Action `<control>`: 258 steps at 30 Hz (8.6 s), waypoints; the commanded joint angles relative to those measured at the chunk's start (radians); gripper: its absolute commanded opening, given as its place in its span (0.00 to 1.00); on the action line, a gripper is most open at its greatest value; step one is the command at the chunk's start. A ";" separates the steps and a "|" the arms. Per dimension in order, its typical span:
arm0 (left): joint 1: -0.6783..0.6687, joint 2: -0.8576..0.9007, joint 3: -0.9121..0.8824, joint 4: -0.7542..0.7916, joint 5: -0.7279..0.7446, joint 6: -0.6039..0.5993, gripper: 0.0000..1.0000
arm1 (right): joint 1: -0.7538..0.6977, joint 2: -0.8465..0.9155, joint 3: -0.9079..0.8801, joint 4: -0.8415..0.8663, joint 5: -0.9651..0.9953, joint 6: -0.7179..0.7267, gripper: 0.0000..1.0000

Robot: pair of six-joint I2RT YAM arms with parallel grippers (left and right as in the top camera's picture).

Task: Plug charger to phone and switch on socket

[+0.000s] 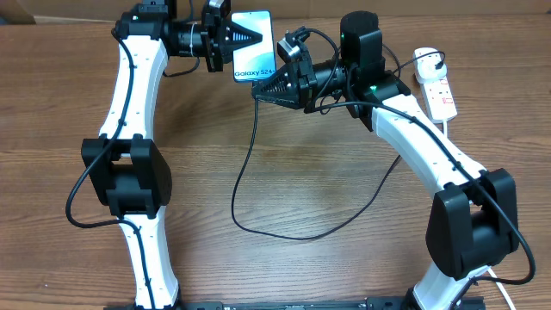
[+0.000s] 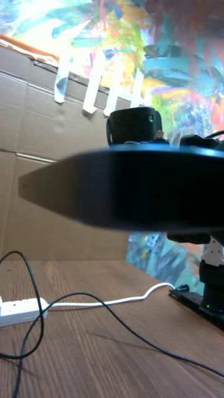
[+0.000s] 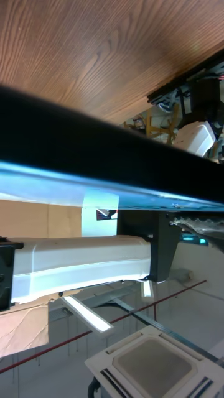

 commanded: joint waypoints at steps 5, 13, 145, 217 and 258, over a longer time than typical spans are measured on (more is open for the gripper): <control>-0.032 -0.014 0.021 -0.019 0.035 0.052 0.04 | -0.004 -0.004 0.011 0.014 0.083 -0.008 0.04; -0.034 -0.014 0.021 -0.019 0.035 0.053 0.04 | -0.004 -0.004 0.011 0.014 0.084 -0.003 0.04; -0.152 0.363 0.010 -0.037 -0.671 0.434 0.04 | -0.271 -0.004 0.011 -0.995 0.473 -0.750 0.74; 0.115 -0.094 0.586 -0.665 -1.371 0.385 0.80 | -0.527 -0.003 0.502 -1.358 1.412 -0.767 1.00; 0.114 -0.505 -0.265 -0.594 -1.555 0.235 1.00 | -0.665 0.115 0.181 -0.751 1.475 -0.816 1.00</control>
